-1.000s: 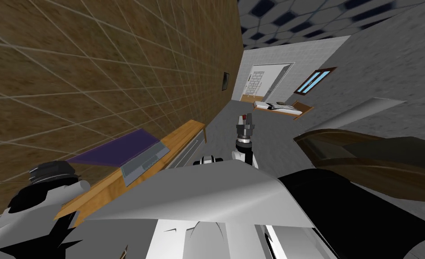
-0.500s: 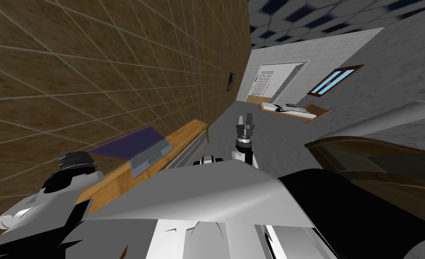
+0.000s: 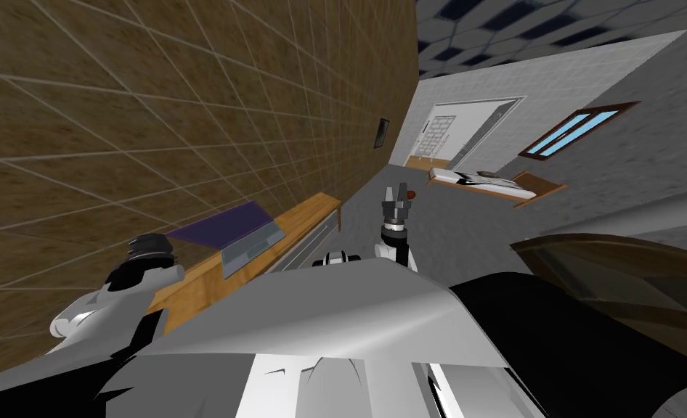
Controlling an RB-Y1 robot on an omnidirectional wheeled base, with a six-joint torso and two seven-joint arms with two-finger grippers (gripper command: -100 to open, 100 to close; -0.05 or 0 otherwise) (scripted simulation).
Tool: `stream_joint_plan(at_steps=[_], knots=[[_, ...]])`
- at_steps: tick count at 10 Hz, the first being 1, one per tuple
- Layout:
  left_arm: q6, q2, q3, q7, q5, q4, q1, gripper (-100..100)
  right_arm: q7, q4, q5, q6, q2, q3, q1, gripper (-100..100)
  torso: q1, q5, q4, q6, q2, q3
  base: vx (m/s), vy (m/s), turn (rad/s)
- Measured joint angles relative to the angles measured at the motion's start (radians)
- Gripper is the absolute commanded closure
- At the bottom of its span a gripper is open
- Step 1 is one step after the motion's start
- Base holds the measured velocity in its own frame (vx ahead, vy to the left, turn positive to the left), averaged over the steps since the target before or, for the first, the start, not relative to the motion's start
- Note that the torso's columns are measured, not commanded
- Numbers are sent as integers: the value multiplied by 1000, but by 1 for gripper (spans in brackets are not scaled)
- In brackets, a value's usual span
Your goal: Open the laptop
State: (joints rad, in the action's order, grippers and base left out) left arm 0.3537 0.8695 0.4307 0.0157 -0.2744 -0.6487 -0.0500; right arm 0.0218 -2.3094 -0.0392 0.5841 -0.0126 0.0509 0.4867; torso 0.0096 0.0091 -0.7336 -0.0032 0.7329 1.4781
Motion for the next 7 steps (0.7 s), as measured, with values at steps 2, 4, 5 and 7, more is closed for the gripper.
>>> stream_joint_plan(at_steps=[2, 4, 5, 7], knots=[[-26, -29, 11, -17, 54, -45, -23, 100, 0, 0, 0, 0, 0, 0, 0, 0, 0, -1, -1, 2, 1, -1, 27, -4, 210], [-16, -25, -6, -36, 105, -3, -65, 100, 0, 0, 0, 0, 0, 0, 0, 0, 0, 0, 0, 7, 0, 0, 5, 1, 129], [-39, -41, -3, -46, 132, -40, -79, 100, 0, 0, 0, 0, 0, 0, 0, 0, -2, -3, -1, 3, 0, 0, 22, -4, 139], [-45, -66, -6, -63, 193, -39, -129, 100, 0, 0, 0, 0, 0, 0, 0, 0, -3, -2, 0, 2, 1, 0, 25, -6, 198]])
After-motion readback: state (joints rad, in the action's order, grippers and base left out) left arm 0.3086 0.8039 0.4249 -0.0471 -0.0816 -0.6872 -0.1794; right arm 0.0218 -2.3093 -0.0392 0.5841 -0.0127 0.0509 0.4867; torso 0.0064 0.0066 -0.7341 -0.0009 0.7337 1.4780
